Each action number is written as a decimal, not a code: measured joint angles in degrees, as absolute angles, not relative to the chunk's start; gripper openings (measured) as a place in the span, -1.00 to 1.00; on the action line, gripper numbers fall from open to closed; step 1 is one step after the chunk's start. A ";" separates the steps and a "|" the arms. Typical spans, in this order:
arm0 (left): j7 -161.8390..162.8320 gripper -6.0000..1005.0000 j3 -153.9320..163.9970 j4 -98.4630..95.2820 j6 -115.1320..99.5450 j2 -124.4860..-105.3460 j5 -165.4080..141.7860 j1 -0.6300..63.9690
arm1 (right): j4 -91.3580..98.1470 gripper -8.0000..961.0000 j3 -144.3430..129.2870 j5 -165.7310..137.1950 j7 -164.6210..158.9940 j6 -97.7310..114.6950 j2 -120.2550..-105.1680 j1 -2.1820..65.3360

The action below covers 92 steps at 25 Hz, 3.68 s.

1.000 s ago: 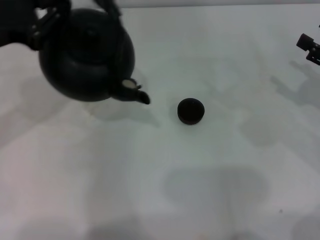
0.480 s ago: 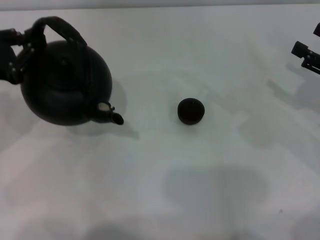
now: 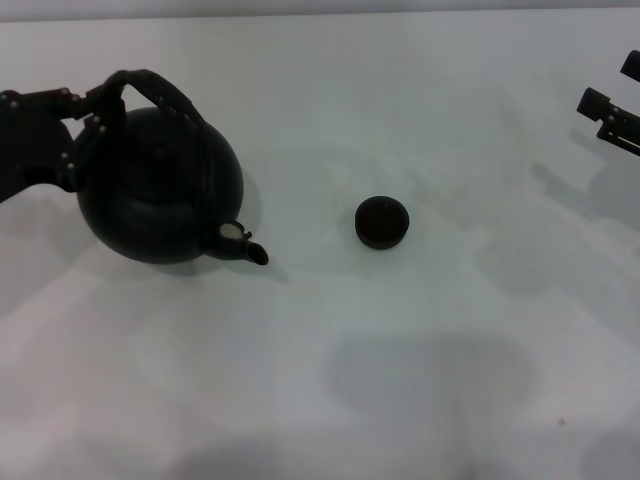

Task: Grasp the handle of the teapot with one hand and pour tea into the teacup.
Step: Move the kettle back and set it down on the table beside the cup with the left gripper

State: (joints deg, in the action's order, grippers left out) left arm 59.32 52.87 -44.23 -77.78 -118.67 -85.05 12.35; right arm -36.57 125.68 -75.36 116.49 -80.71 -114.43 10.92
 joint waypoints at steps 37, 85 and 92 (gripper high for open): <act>46.34 -0.73 51.35 -26.51 -71.10 -118.97 -81.38 19.01 | -35.76 0.75 125.80 -74.88 117.50 -79.13 -114.61 11.27; 42.67 -0.22 49.78 -24.40 -70.55 -119.10 -80.50 15.60 | -35.77 0.75 126.21 -75.30 117.50 -77.14 -113.99 12.57; 40.52 0.03 50.14 -24.39 -71.21 -119.09 -80.50 15.46 | -35.77 0.75 126.21 -75.32 117.50 -76.93 -113.99 12.57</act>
